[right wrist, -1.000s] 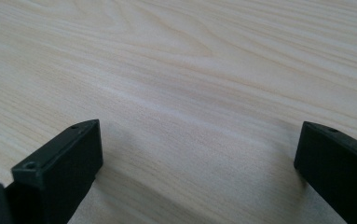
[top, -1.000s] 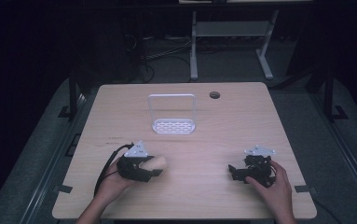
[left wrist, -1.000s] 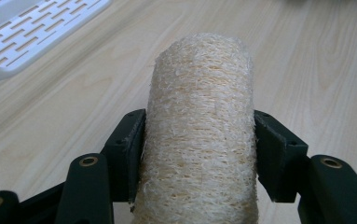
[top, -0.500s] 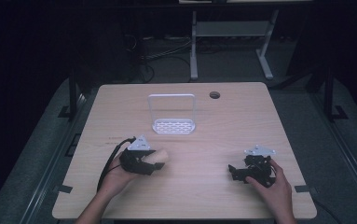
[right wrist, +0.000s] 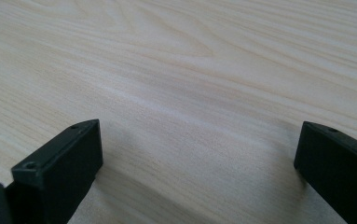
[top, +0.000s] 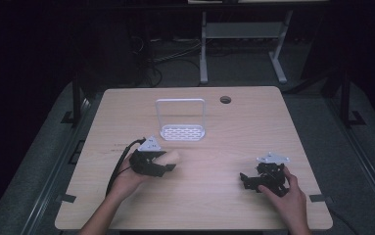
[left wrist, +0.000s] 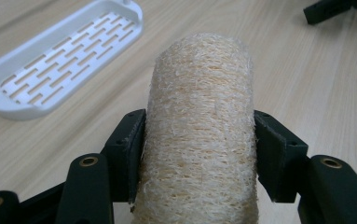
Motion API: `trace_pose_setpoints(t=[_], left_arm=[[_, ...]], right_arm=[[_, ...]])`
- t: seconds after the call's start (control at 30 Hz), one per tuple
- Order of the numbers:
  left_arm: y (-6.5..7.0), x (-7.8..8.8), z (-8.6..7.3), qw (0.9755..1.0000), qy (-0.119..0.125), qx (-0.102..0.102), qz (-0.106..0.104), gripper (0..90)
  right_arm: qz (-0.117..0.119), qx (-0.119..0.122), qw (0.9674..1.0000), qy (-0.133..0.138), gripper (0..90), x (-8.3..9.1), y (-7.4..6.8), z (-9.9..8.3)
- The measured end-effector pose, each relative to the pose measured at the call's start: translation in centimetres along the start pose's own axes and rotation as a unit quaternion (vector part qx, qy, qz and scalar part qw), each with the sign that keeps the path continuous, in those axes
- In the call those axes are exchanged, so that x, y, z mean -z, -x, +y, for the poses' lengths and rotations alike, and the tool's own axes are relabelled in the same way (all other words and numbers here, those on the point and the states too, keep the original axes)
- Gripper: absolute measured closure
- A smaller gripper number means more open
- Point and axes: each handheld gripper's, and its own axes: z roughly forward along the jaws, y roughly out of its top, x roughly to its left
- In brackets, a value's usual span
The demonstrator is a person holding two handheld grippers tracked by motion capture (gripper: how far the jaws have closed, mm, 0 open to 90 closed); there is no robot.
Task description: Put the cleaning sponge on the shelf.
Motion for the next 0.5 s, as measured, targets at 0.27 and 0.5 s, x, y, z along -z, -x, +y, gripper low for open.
trace_pose_setpoints(t=[0.27, 0.5], left_arm=[[-0.5, -0.5, 0.7, 1.0000, -0.002, -0.006, 0.006, 40.7], [-1.2, -1.1, 1.2, 0.9999, -0.003, -0.002, 0.012, 40.7]], right_arm=[[0.000, 0.000, 1.0000, 0.000, 0.5, 0.0, 0.0, 0.0], [0.000, 0.000, 1.0000, 0.000, 0.5, 0.0, 0.0, 0.0]])
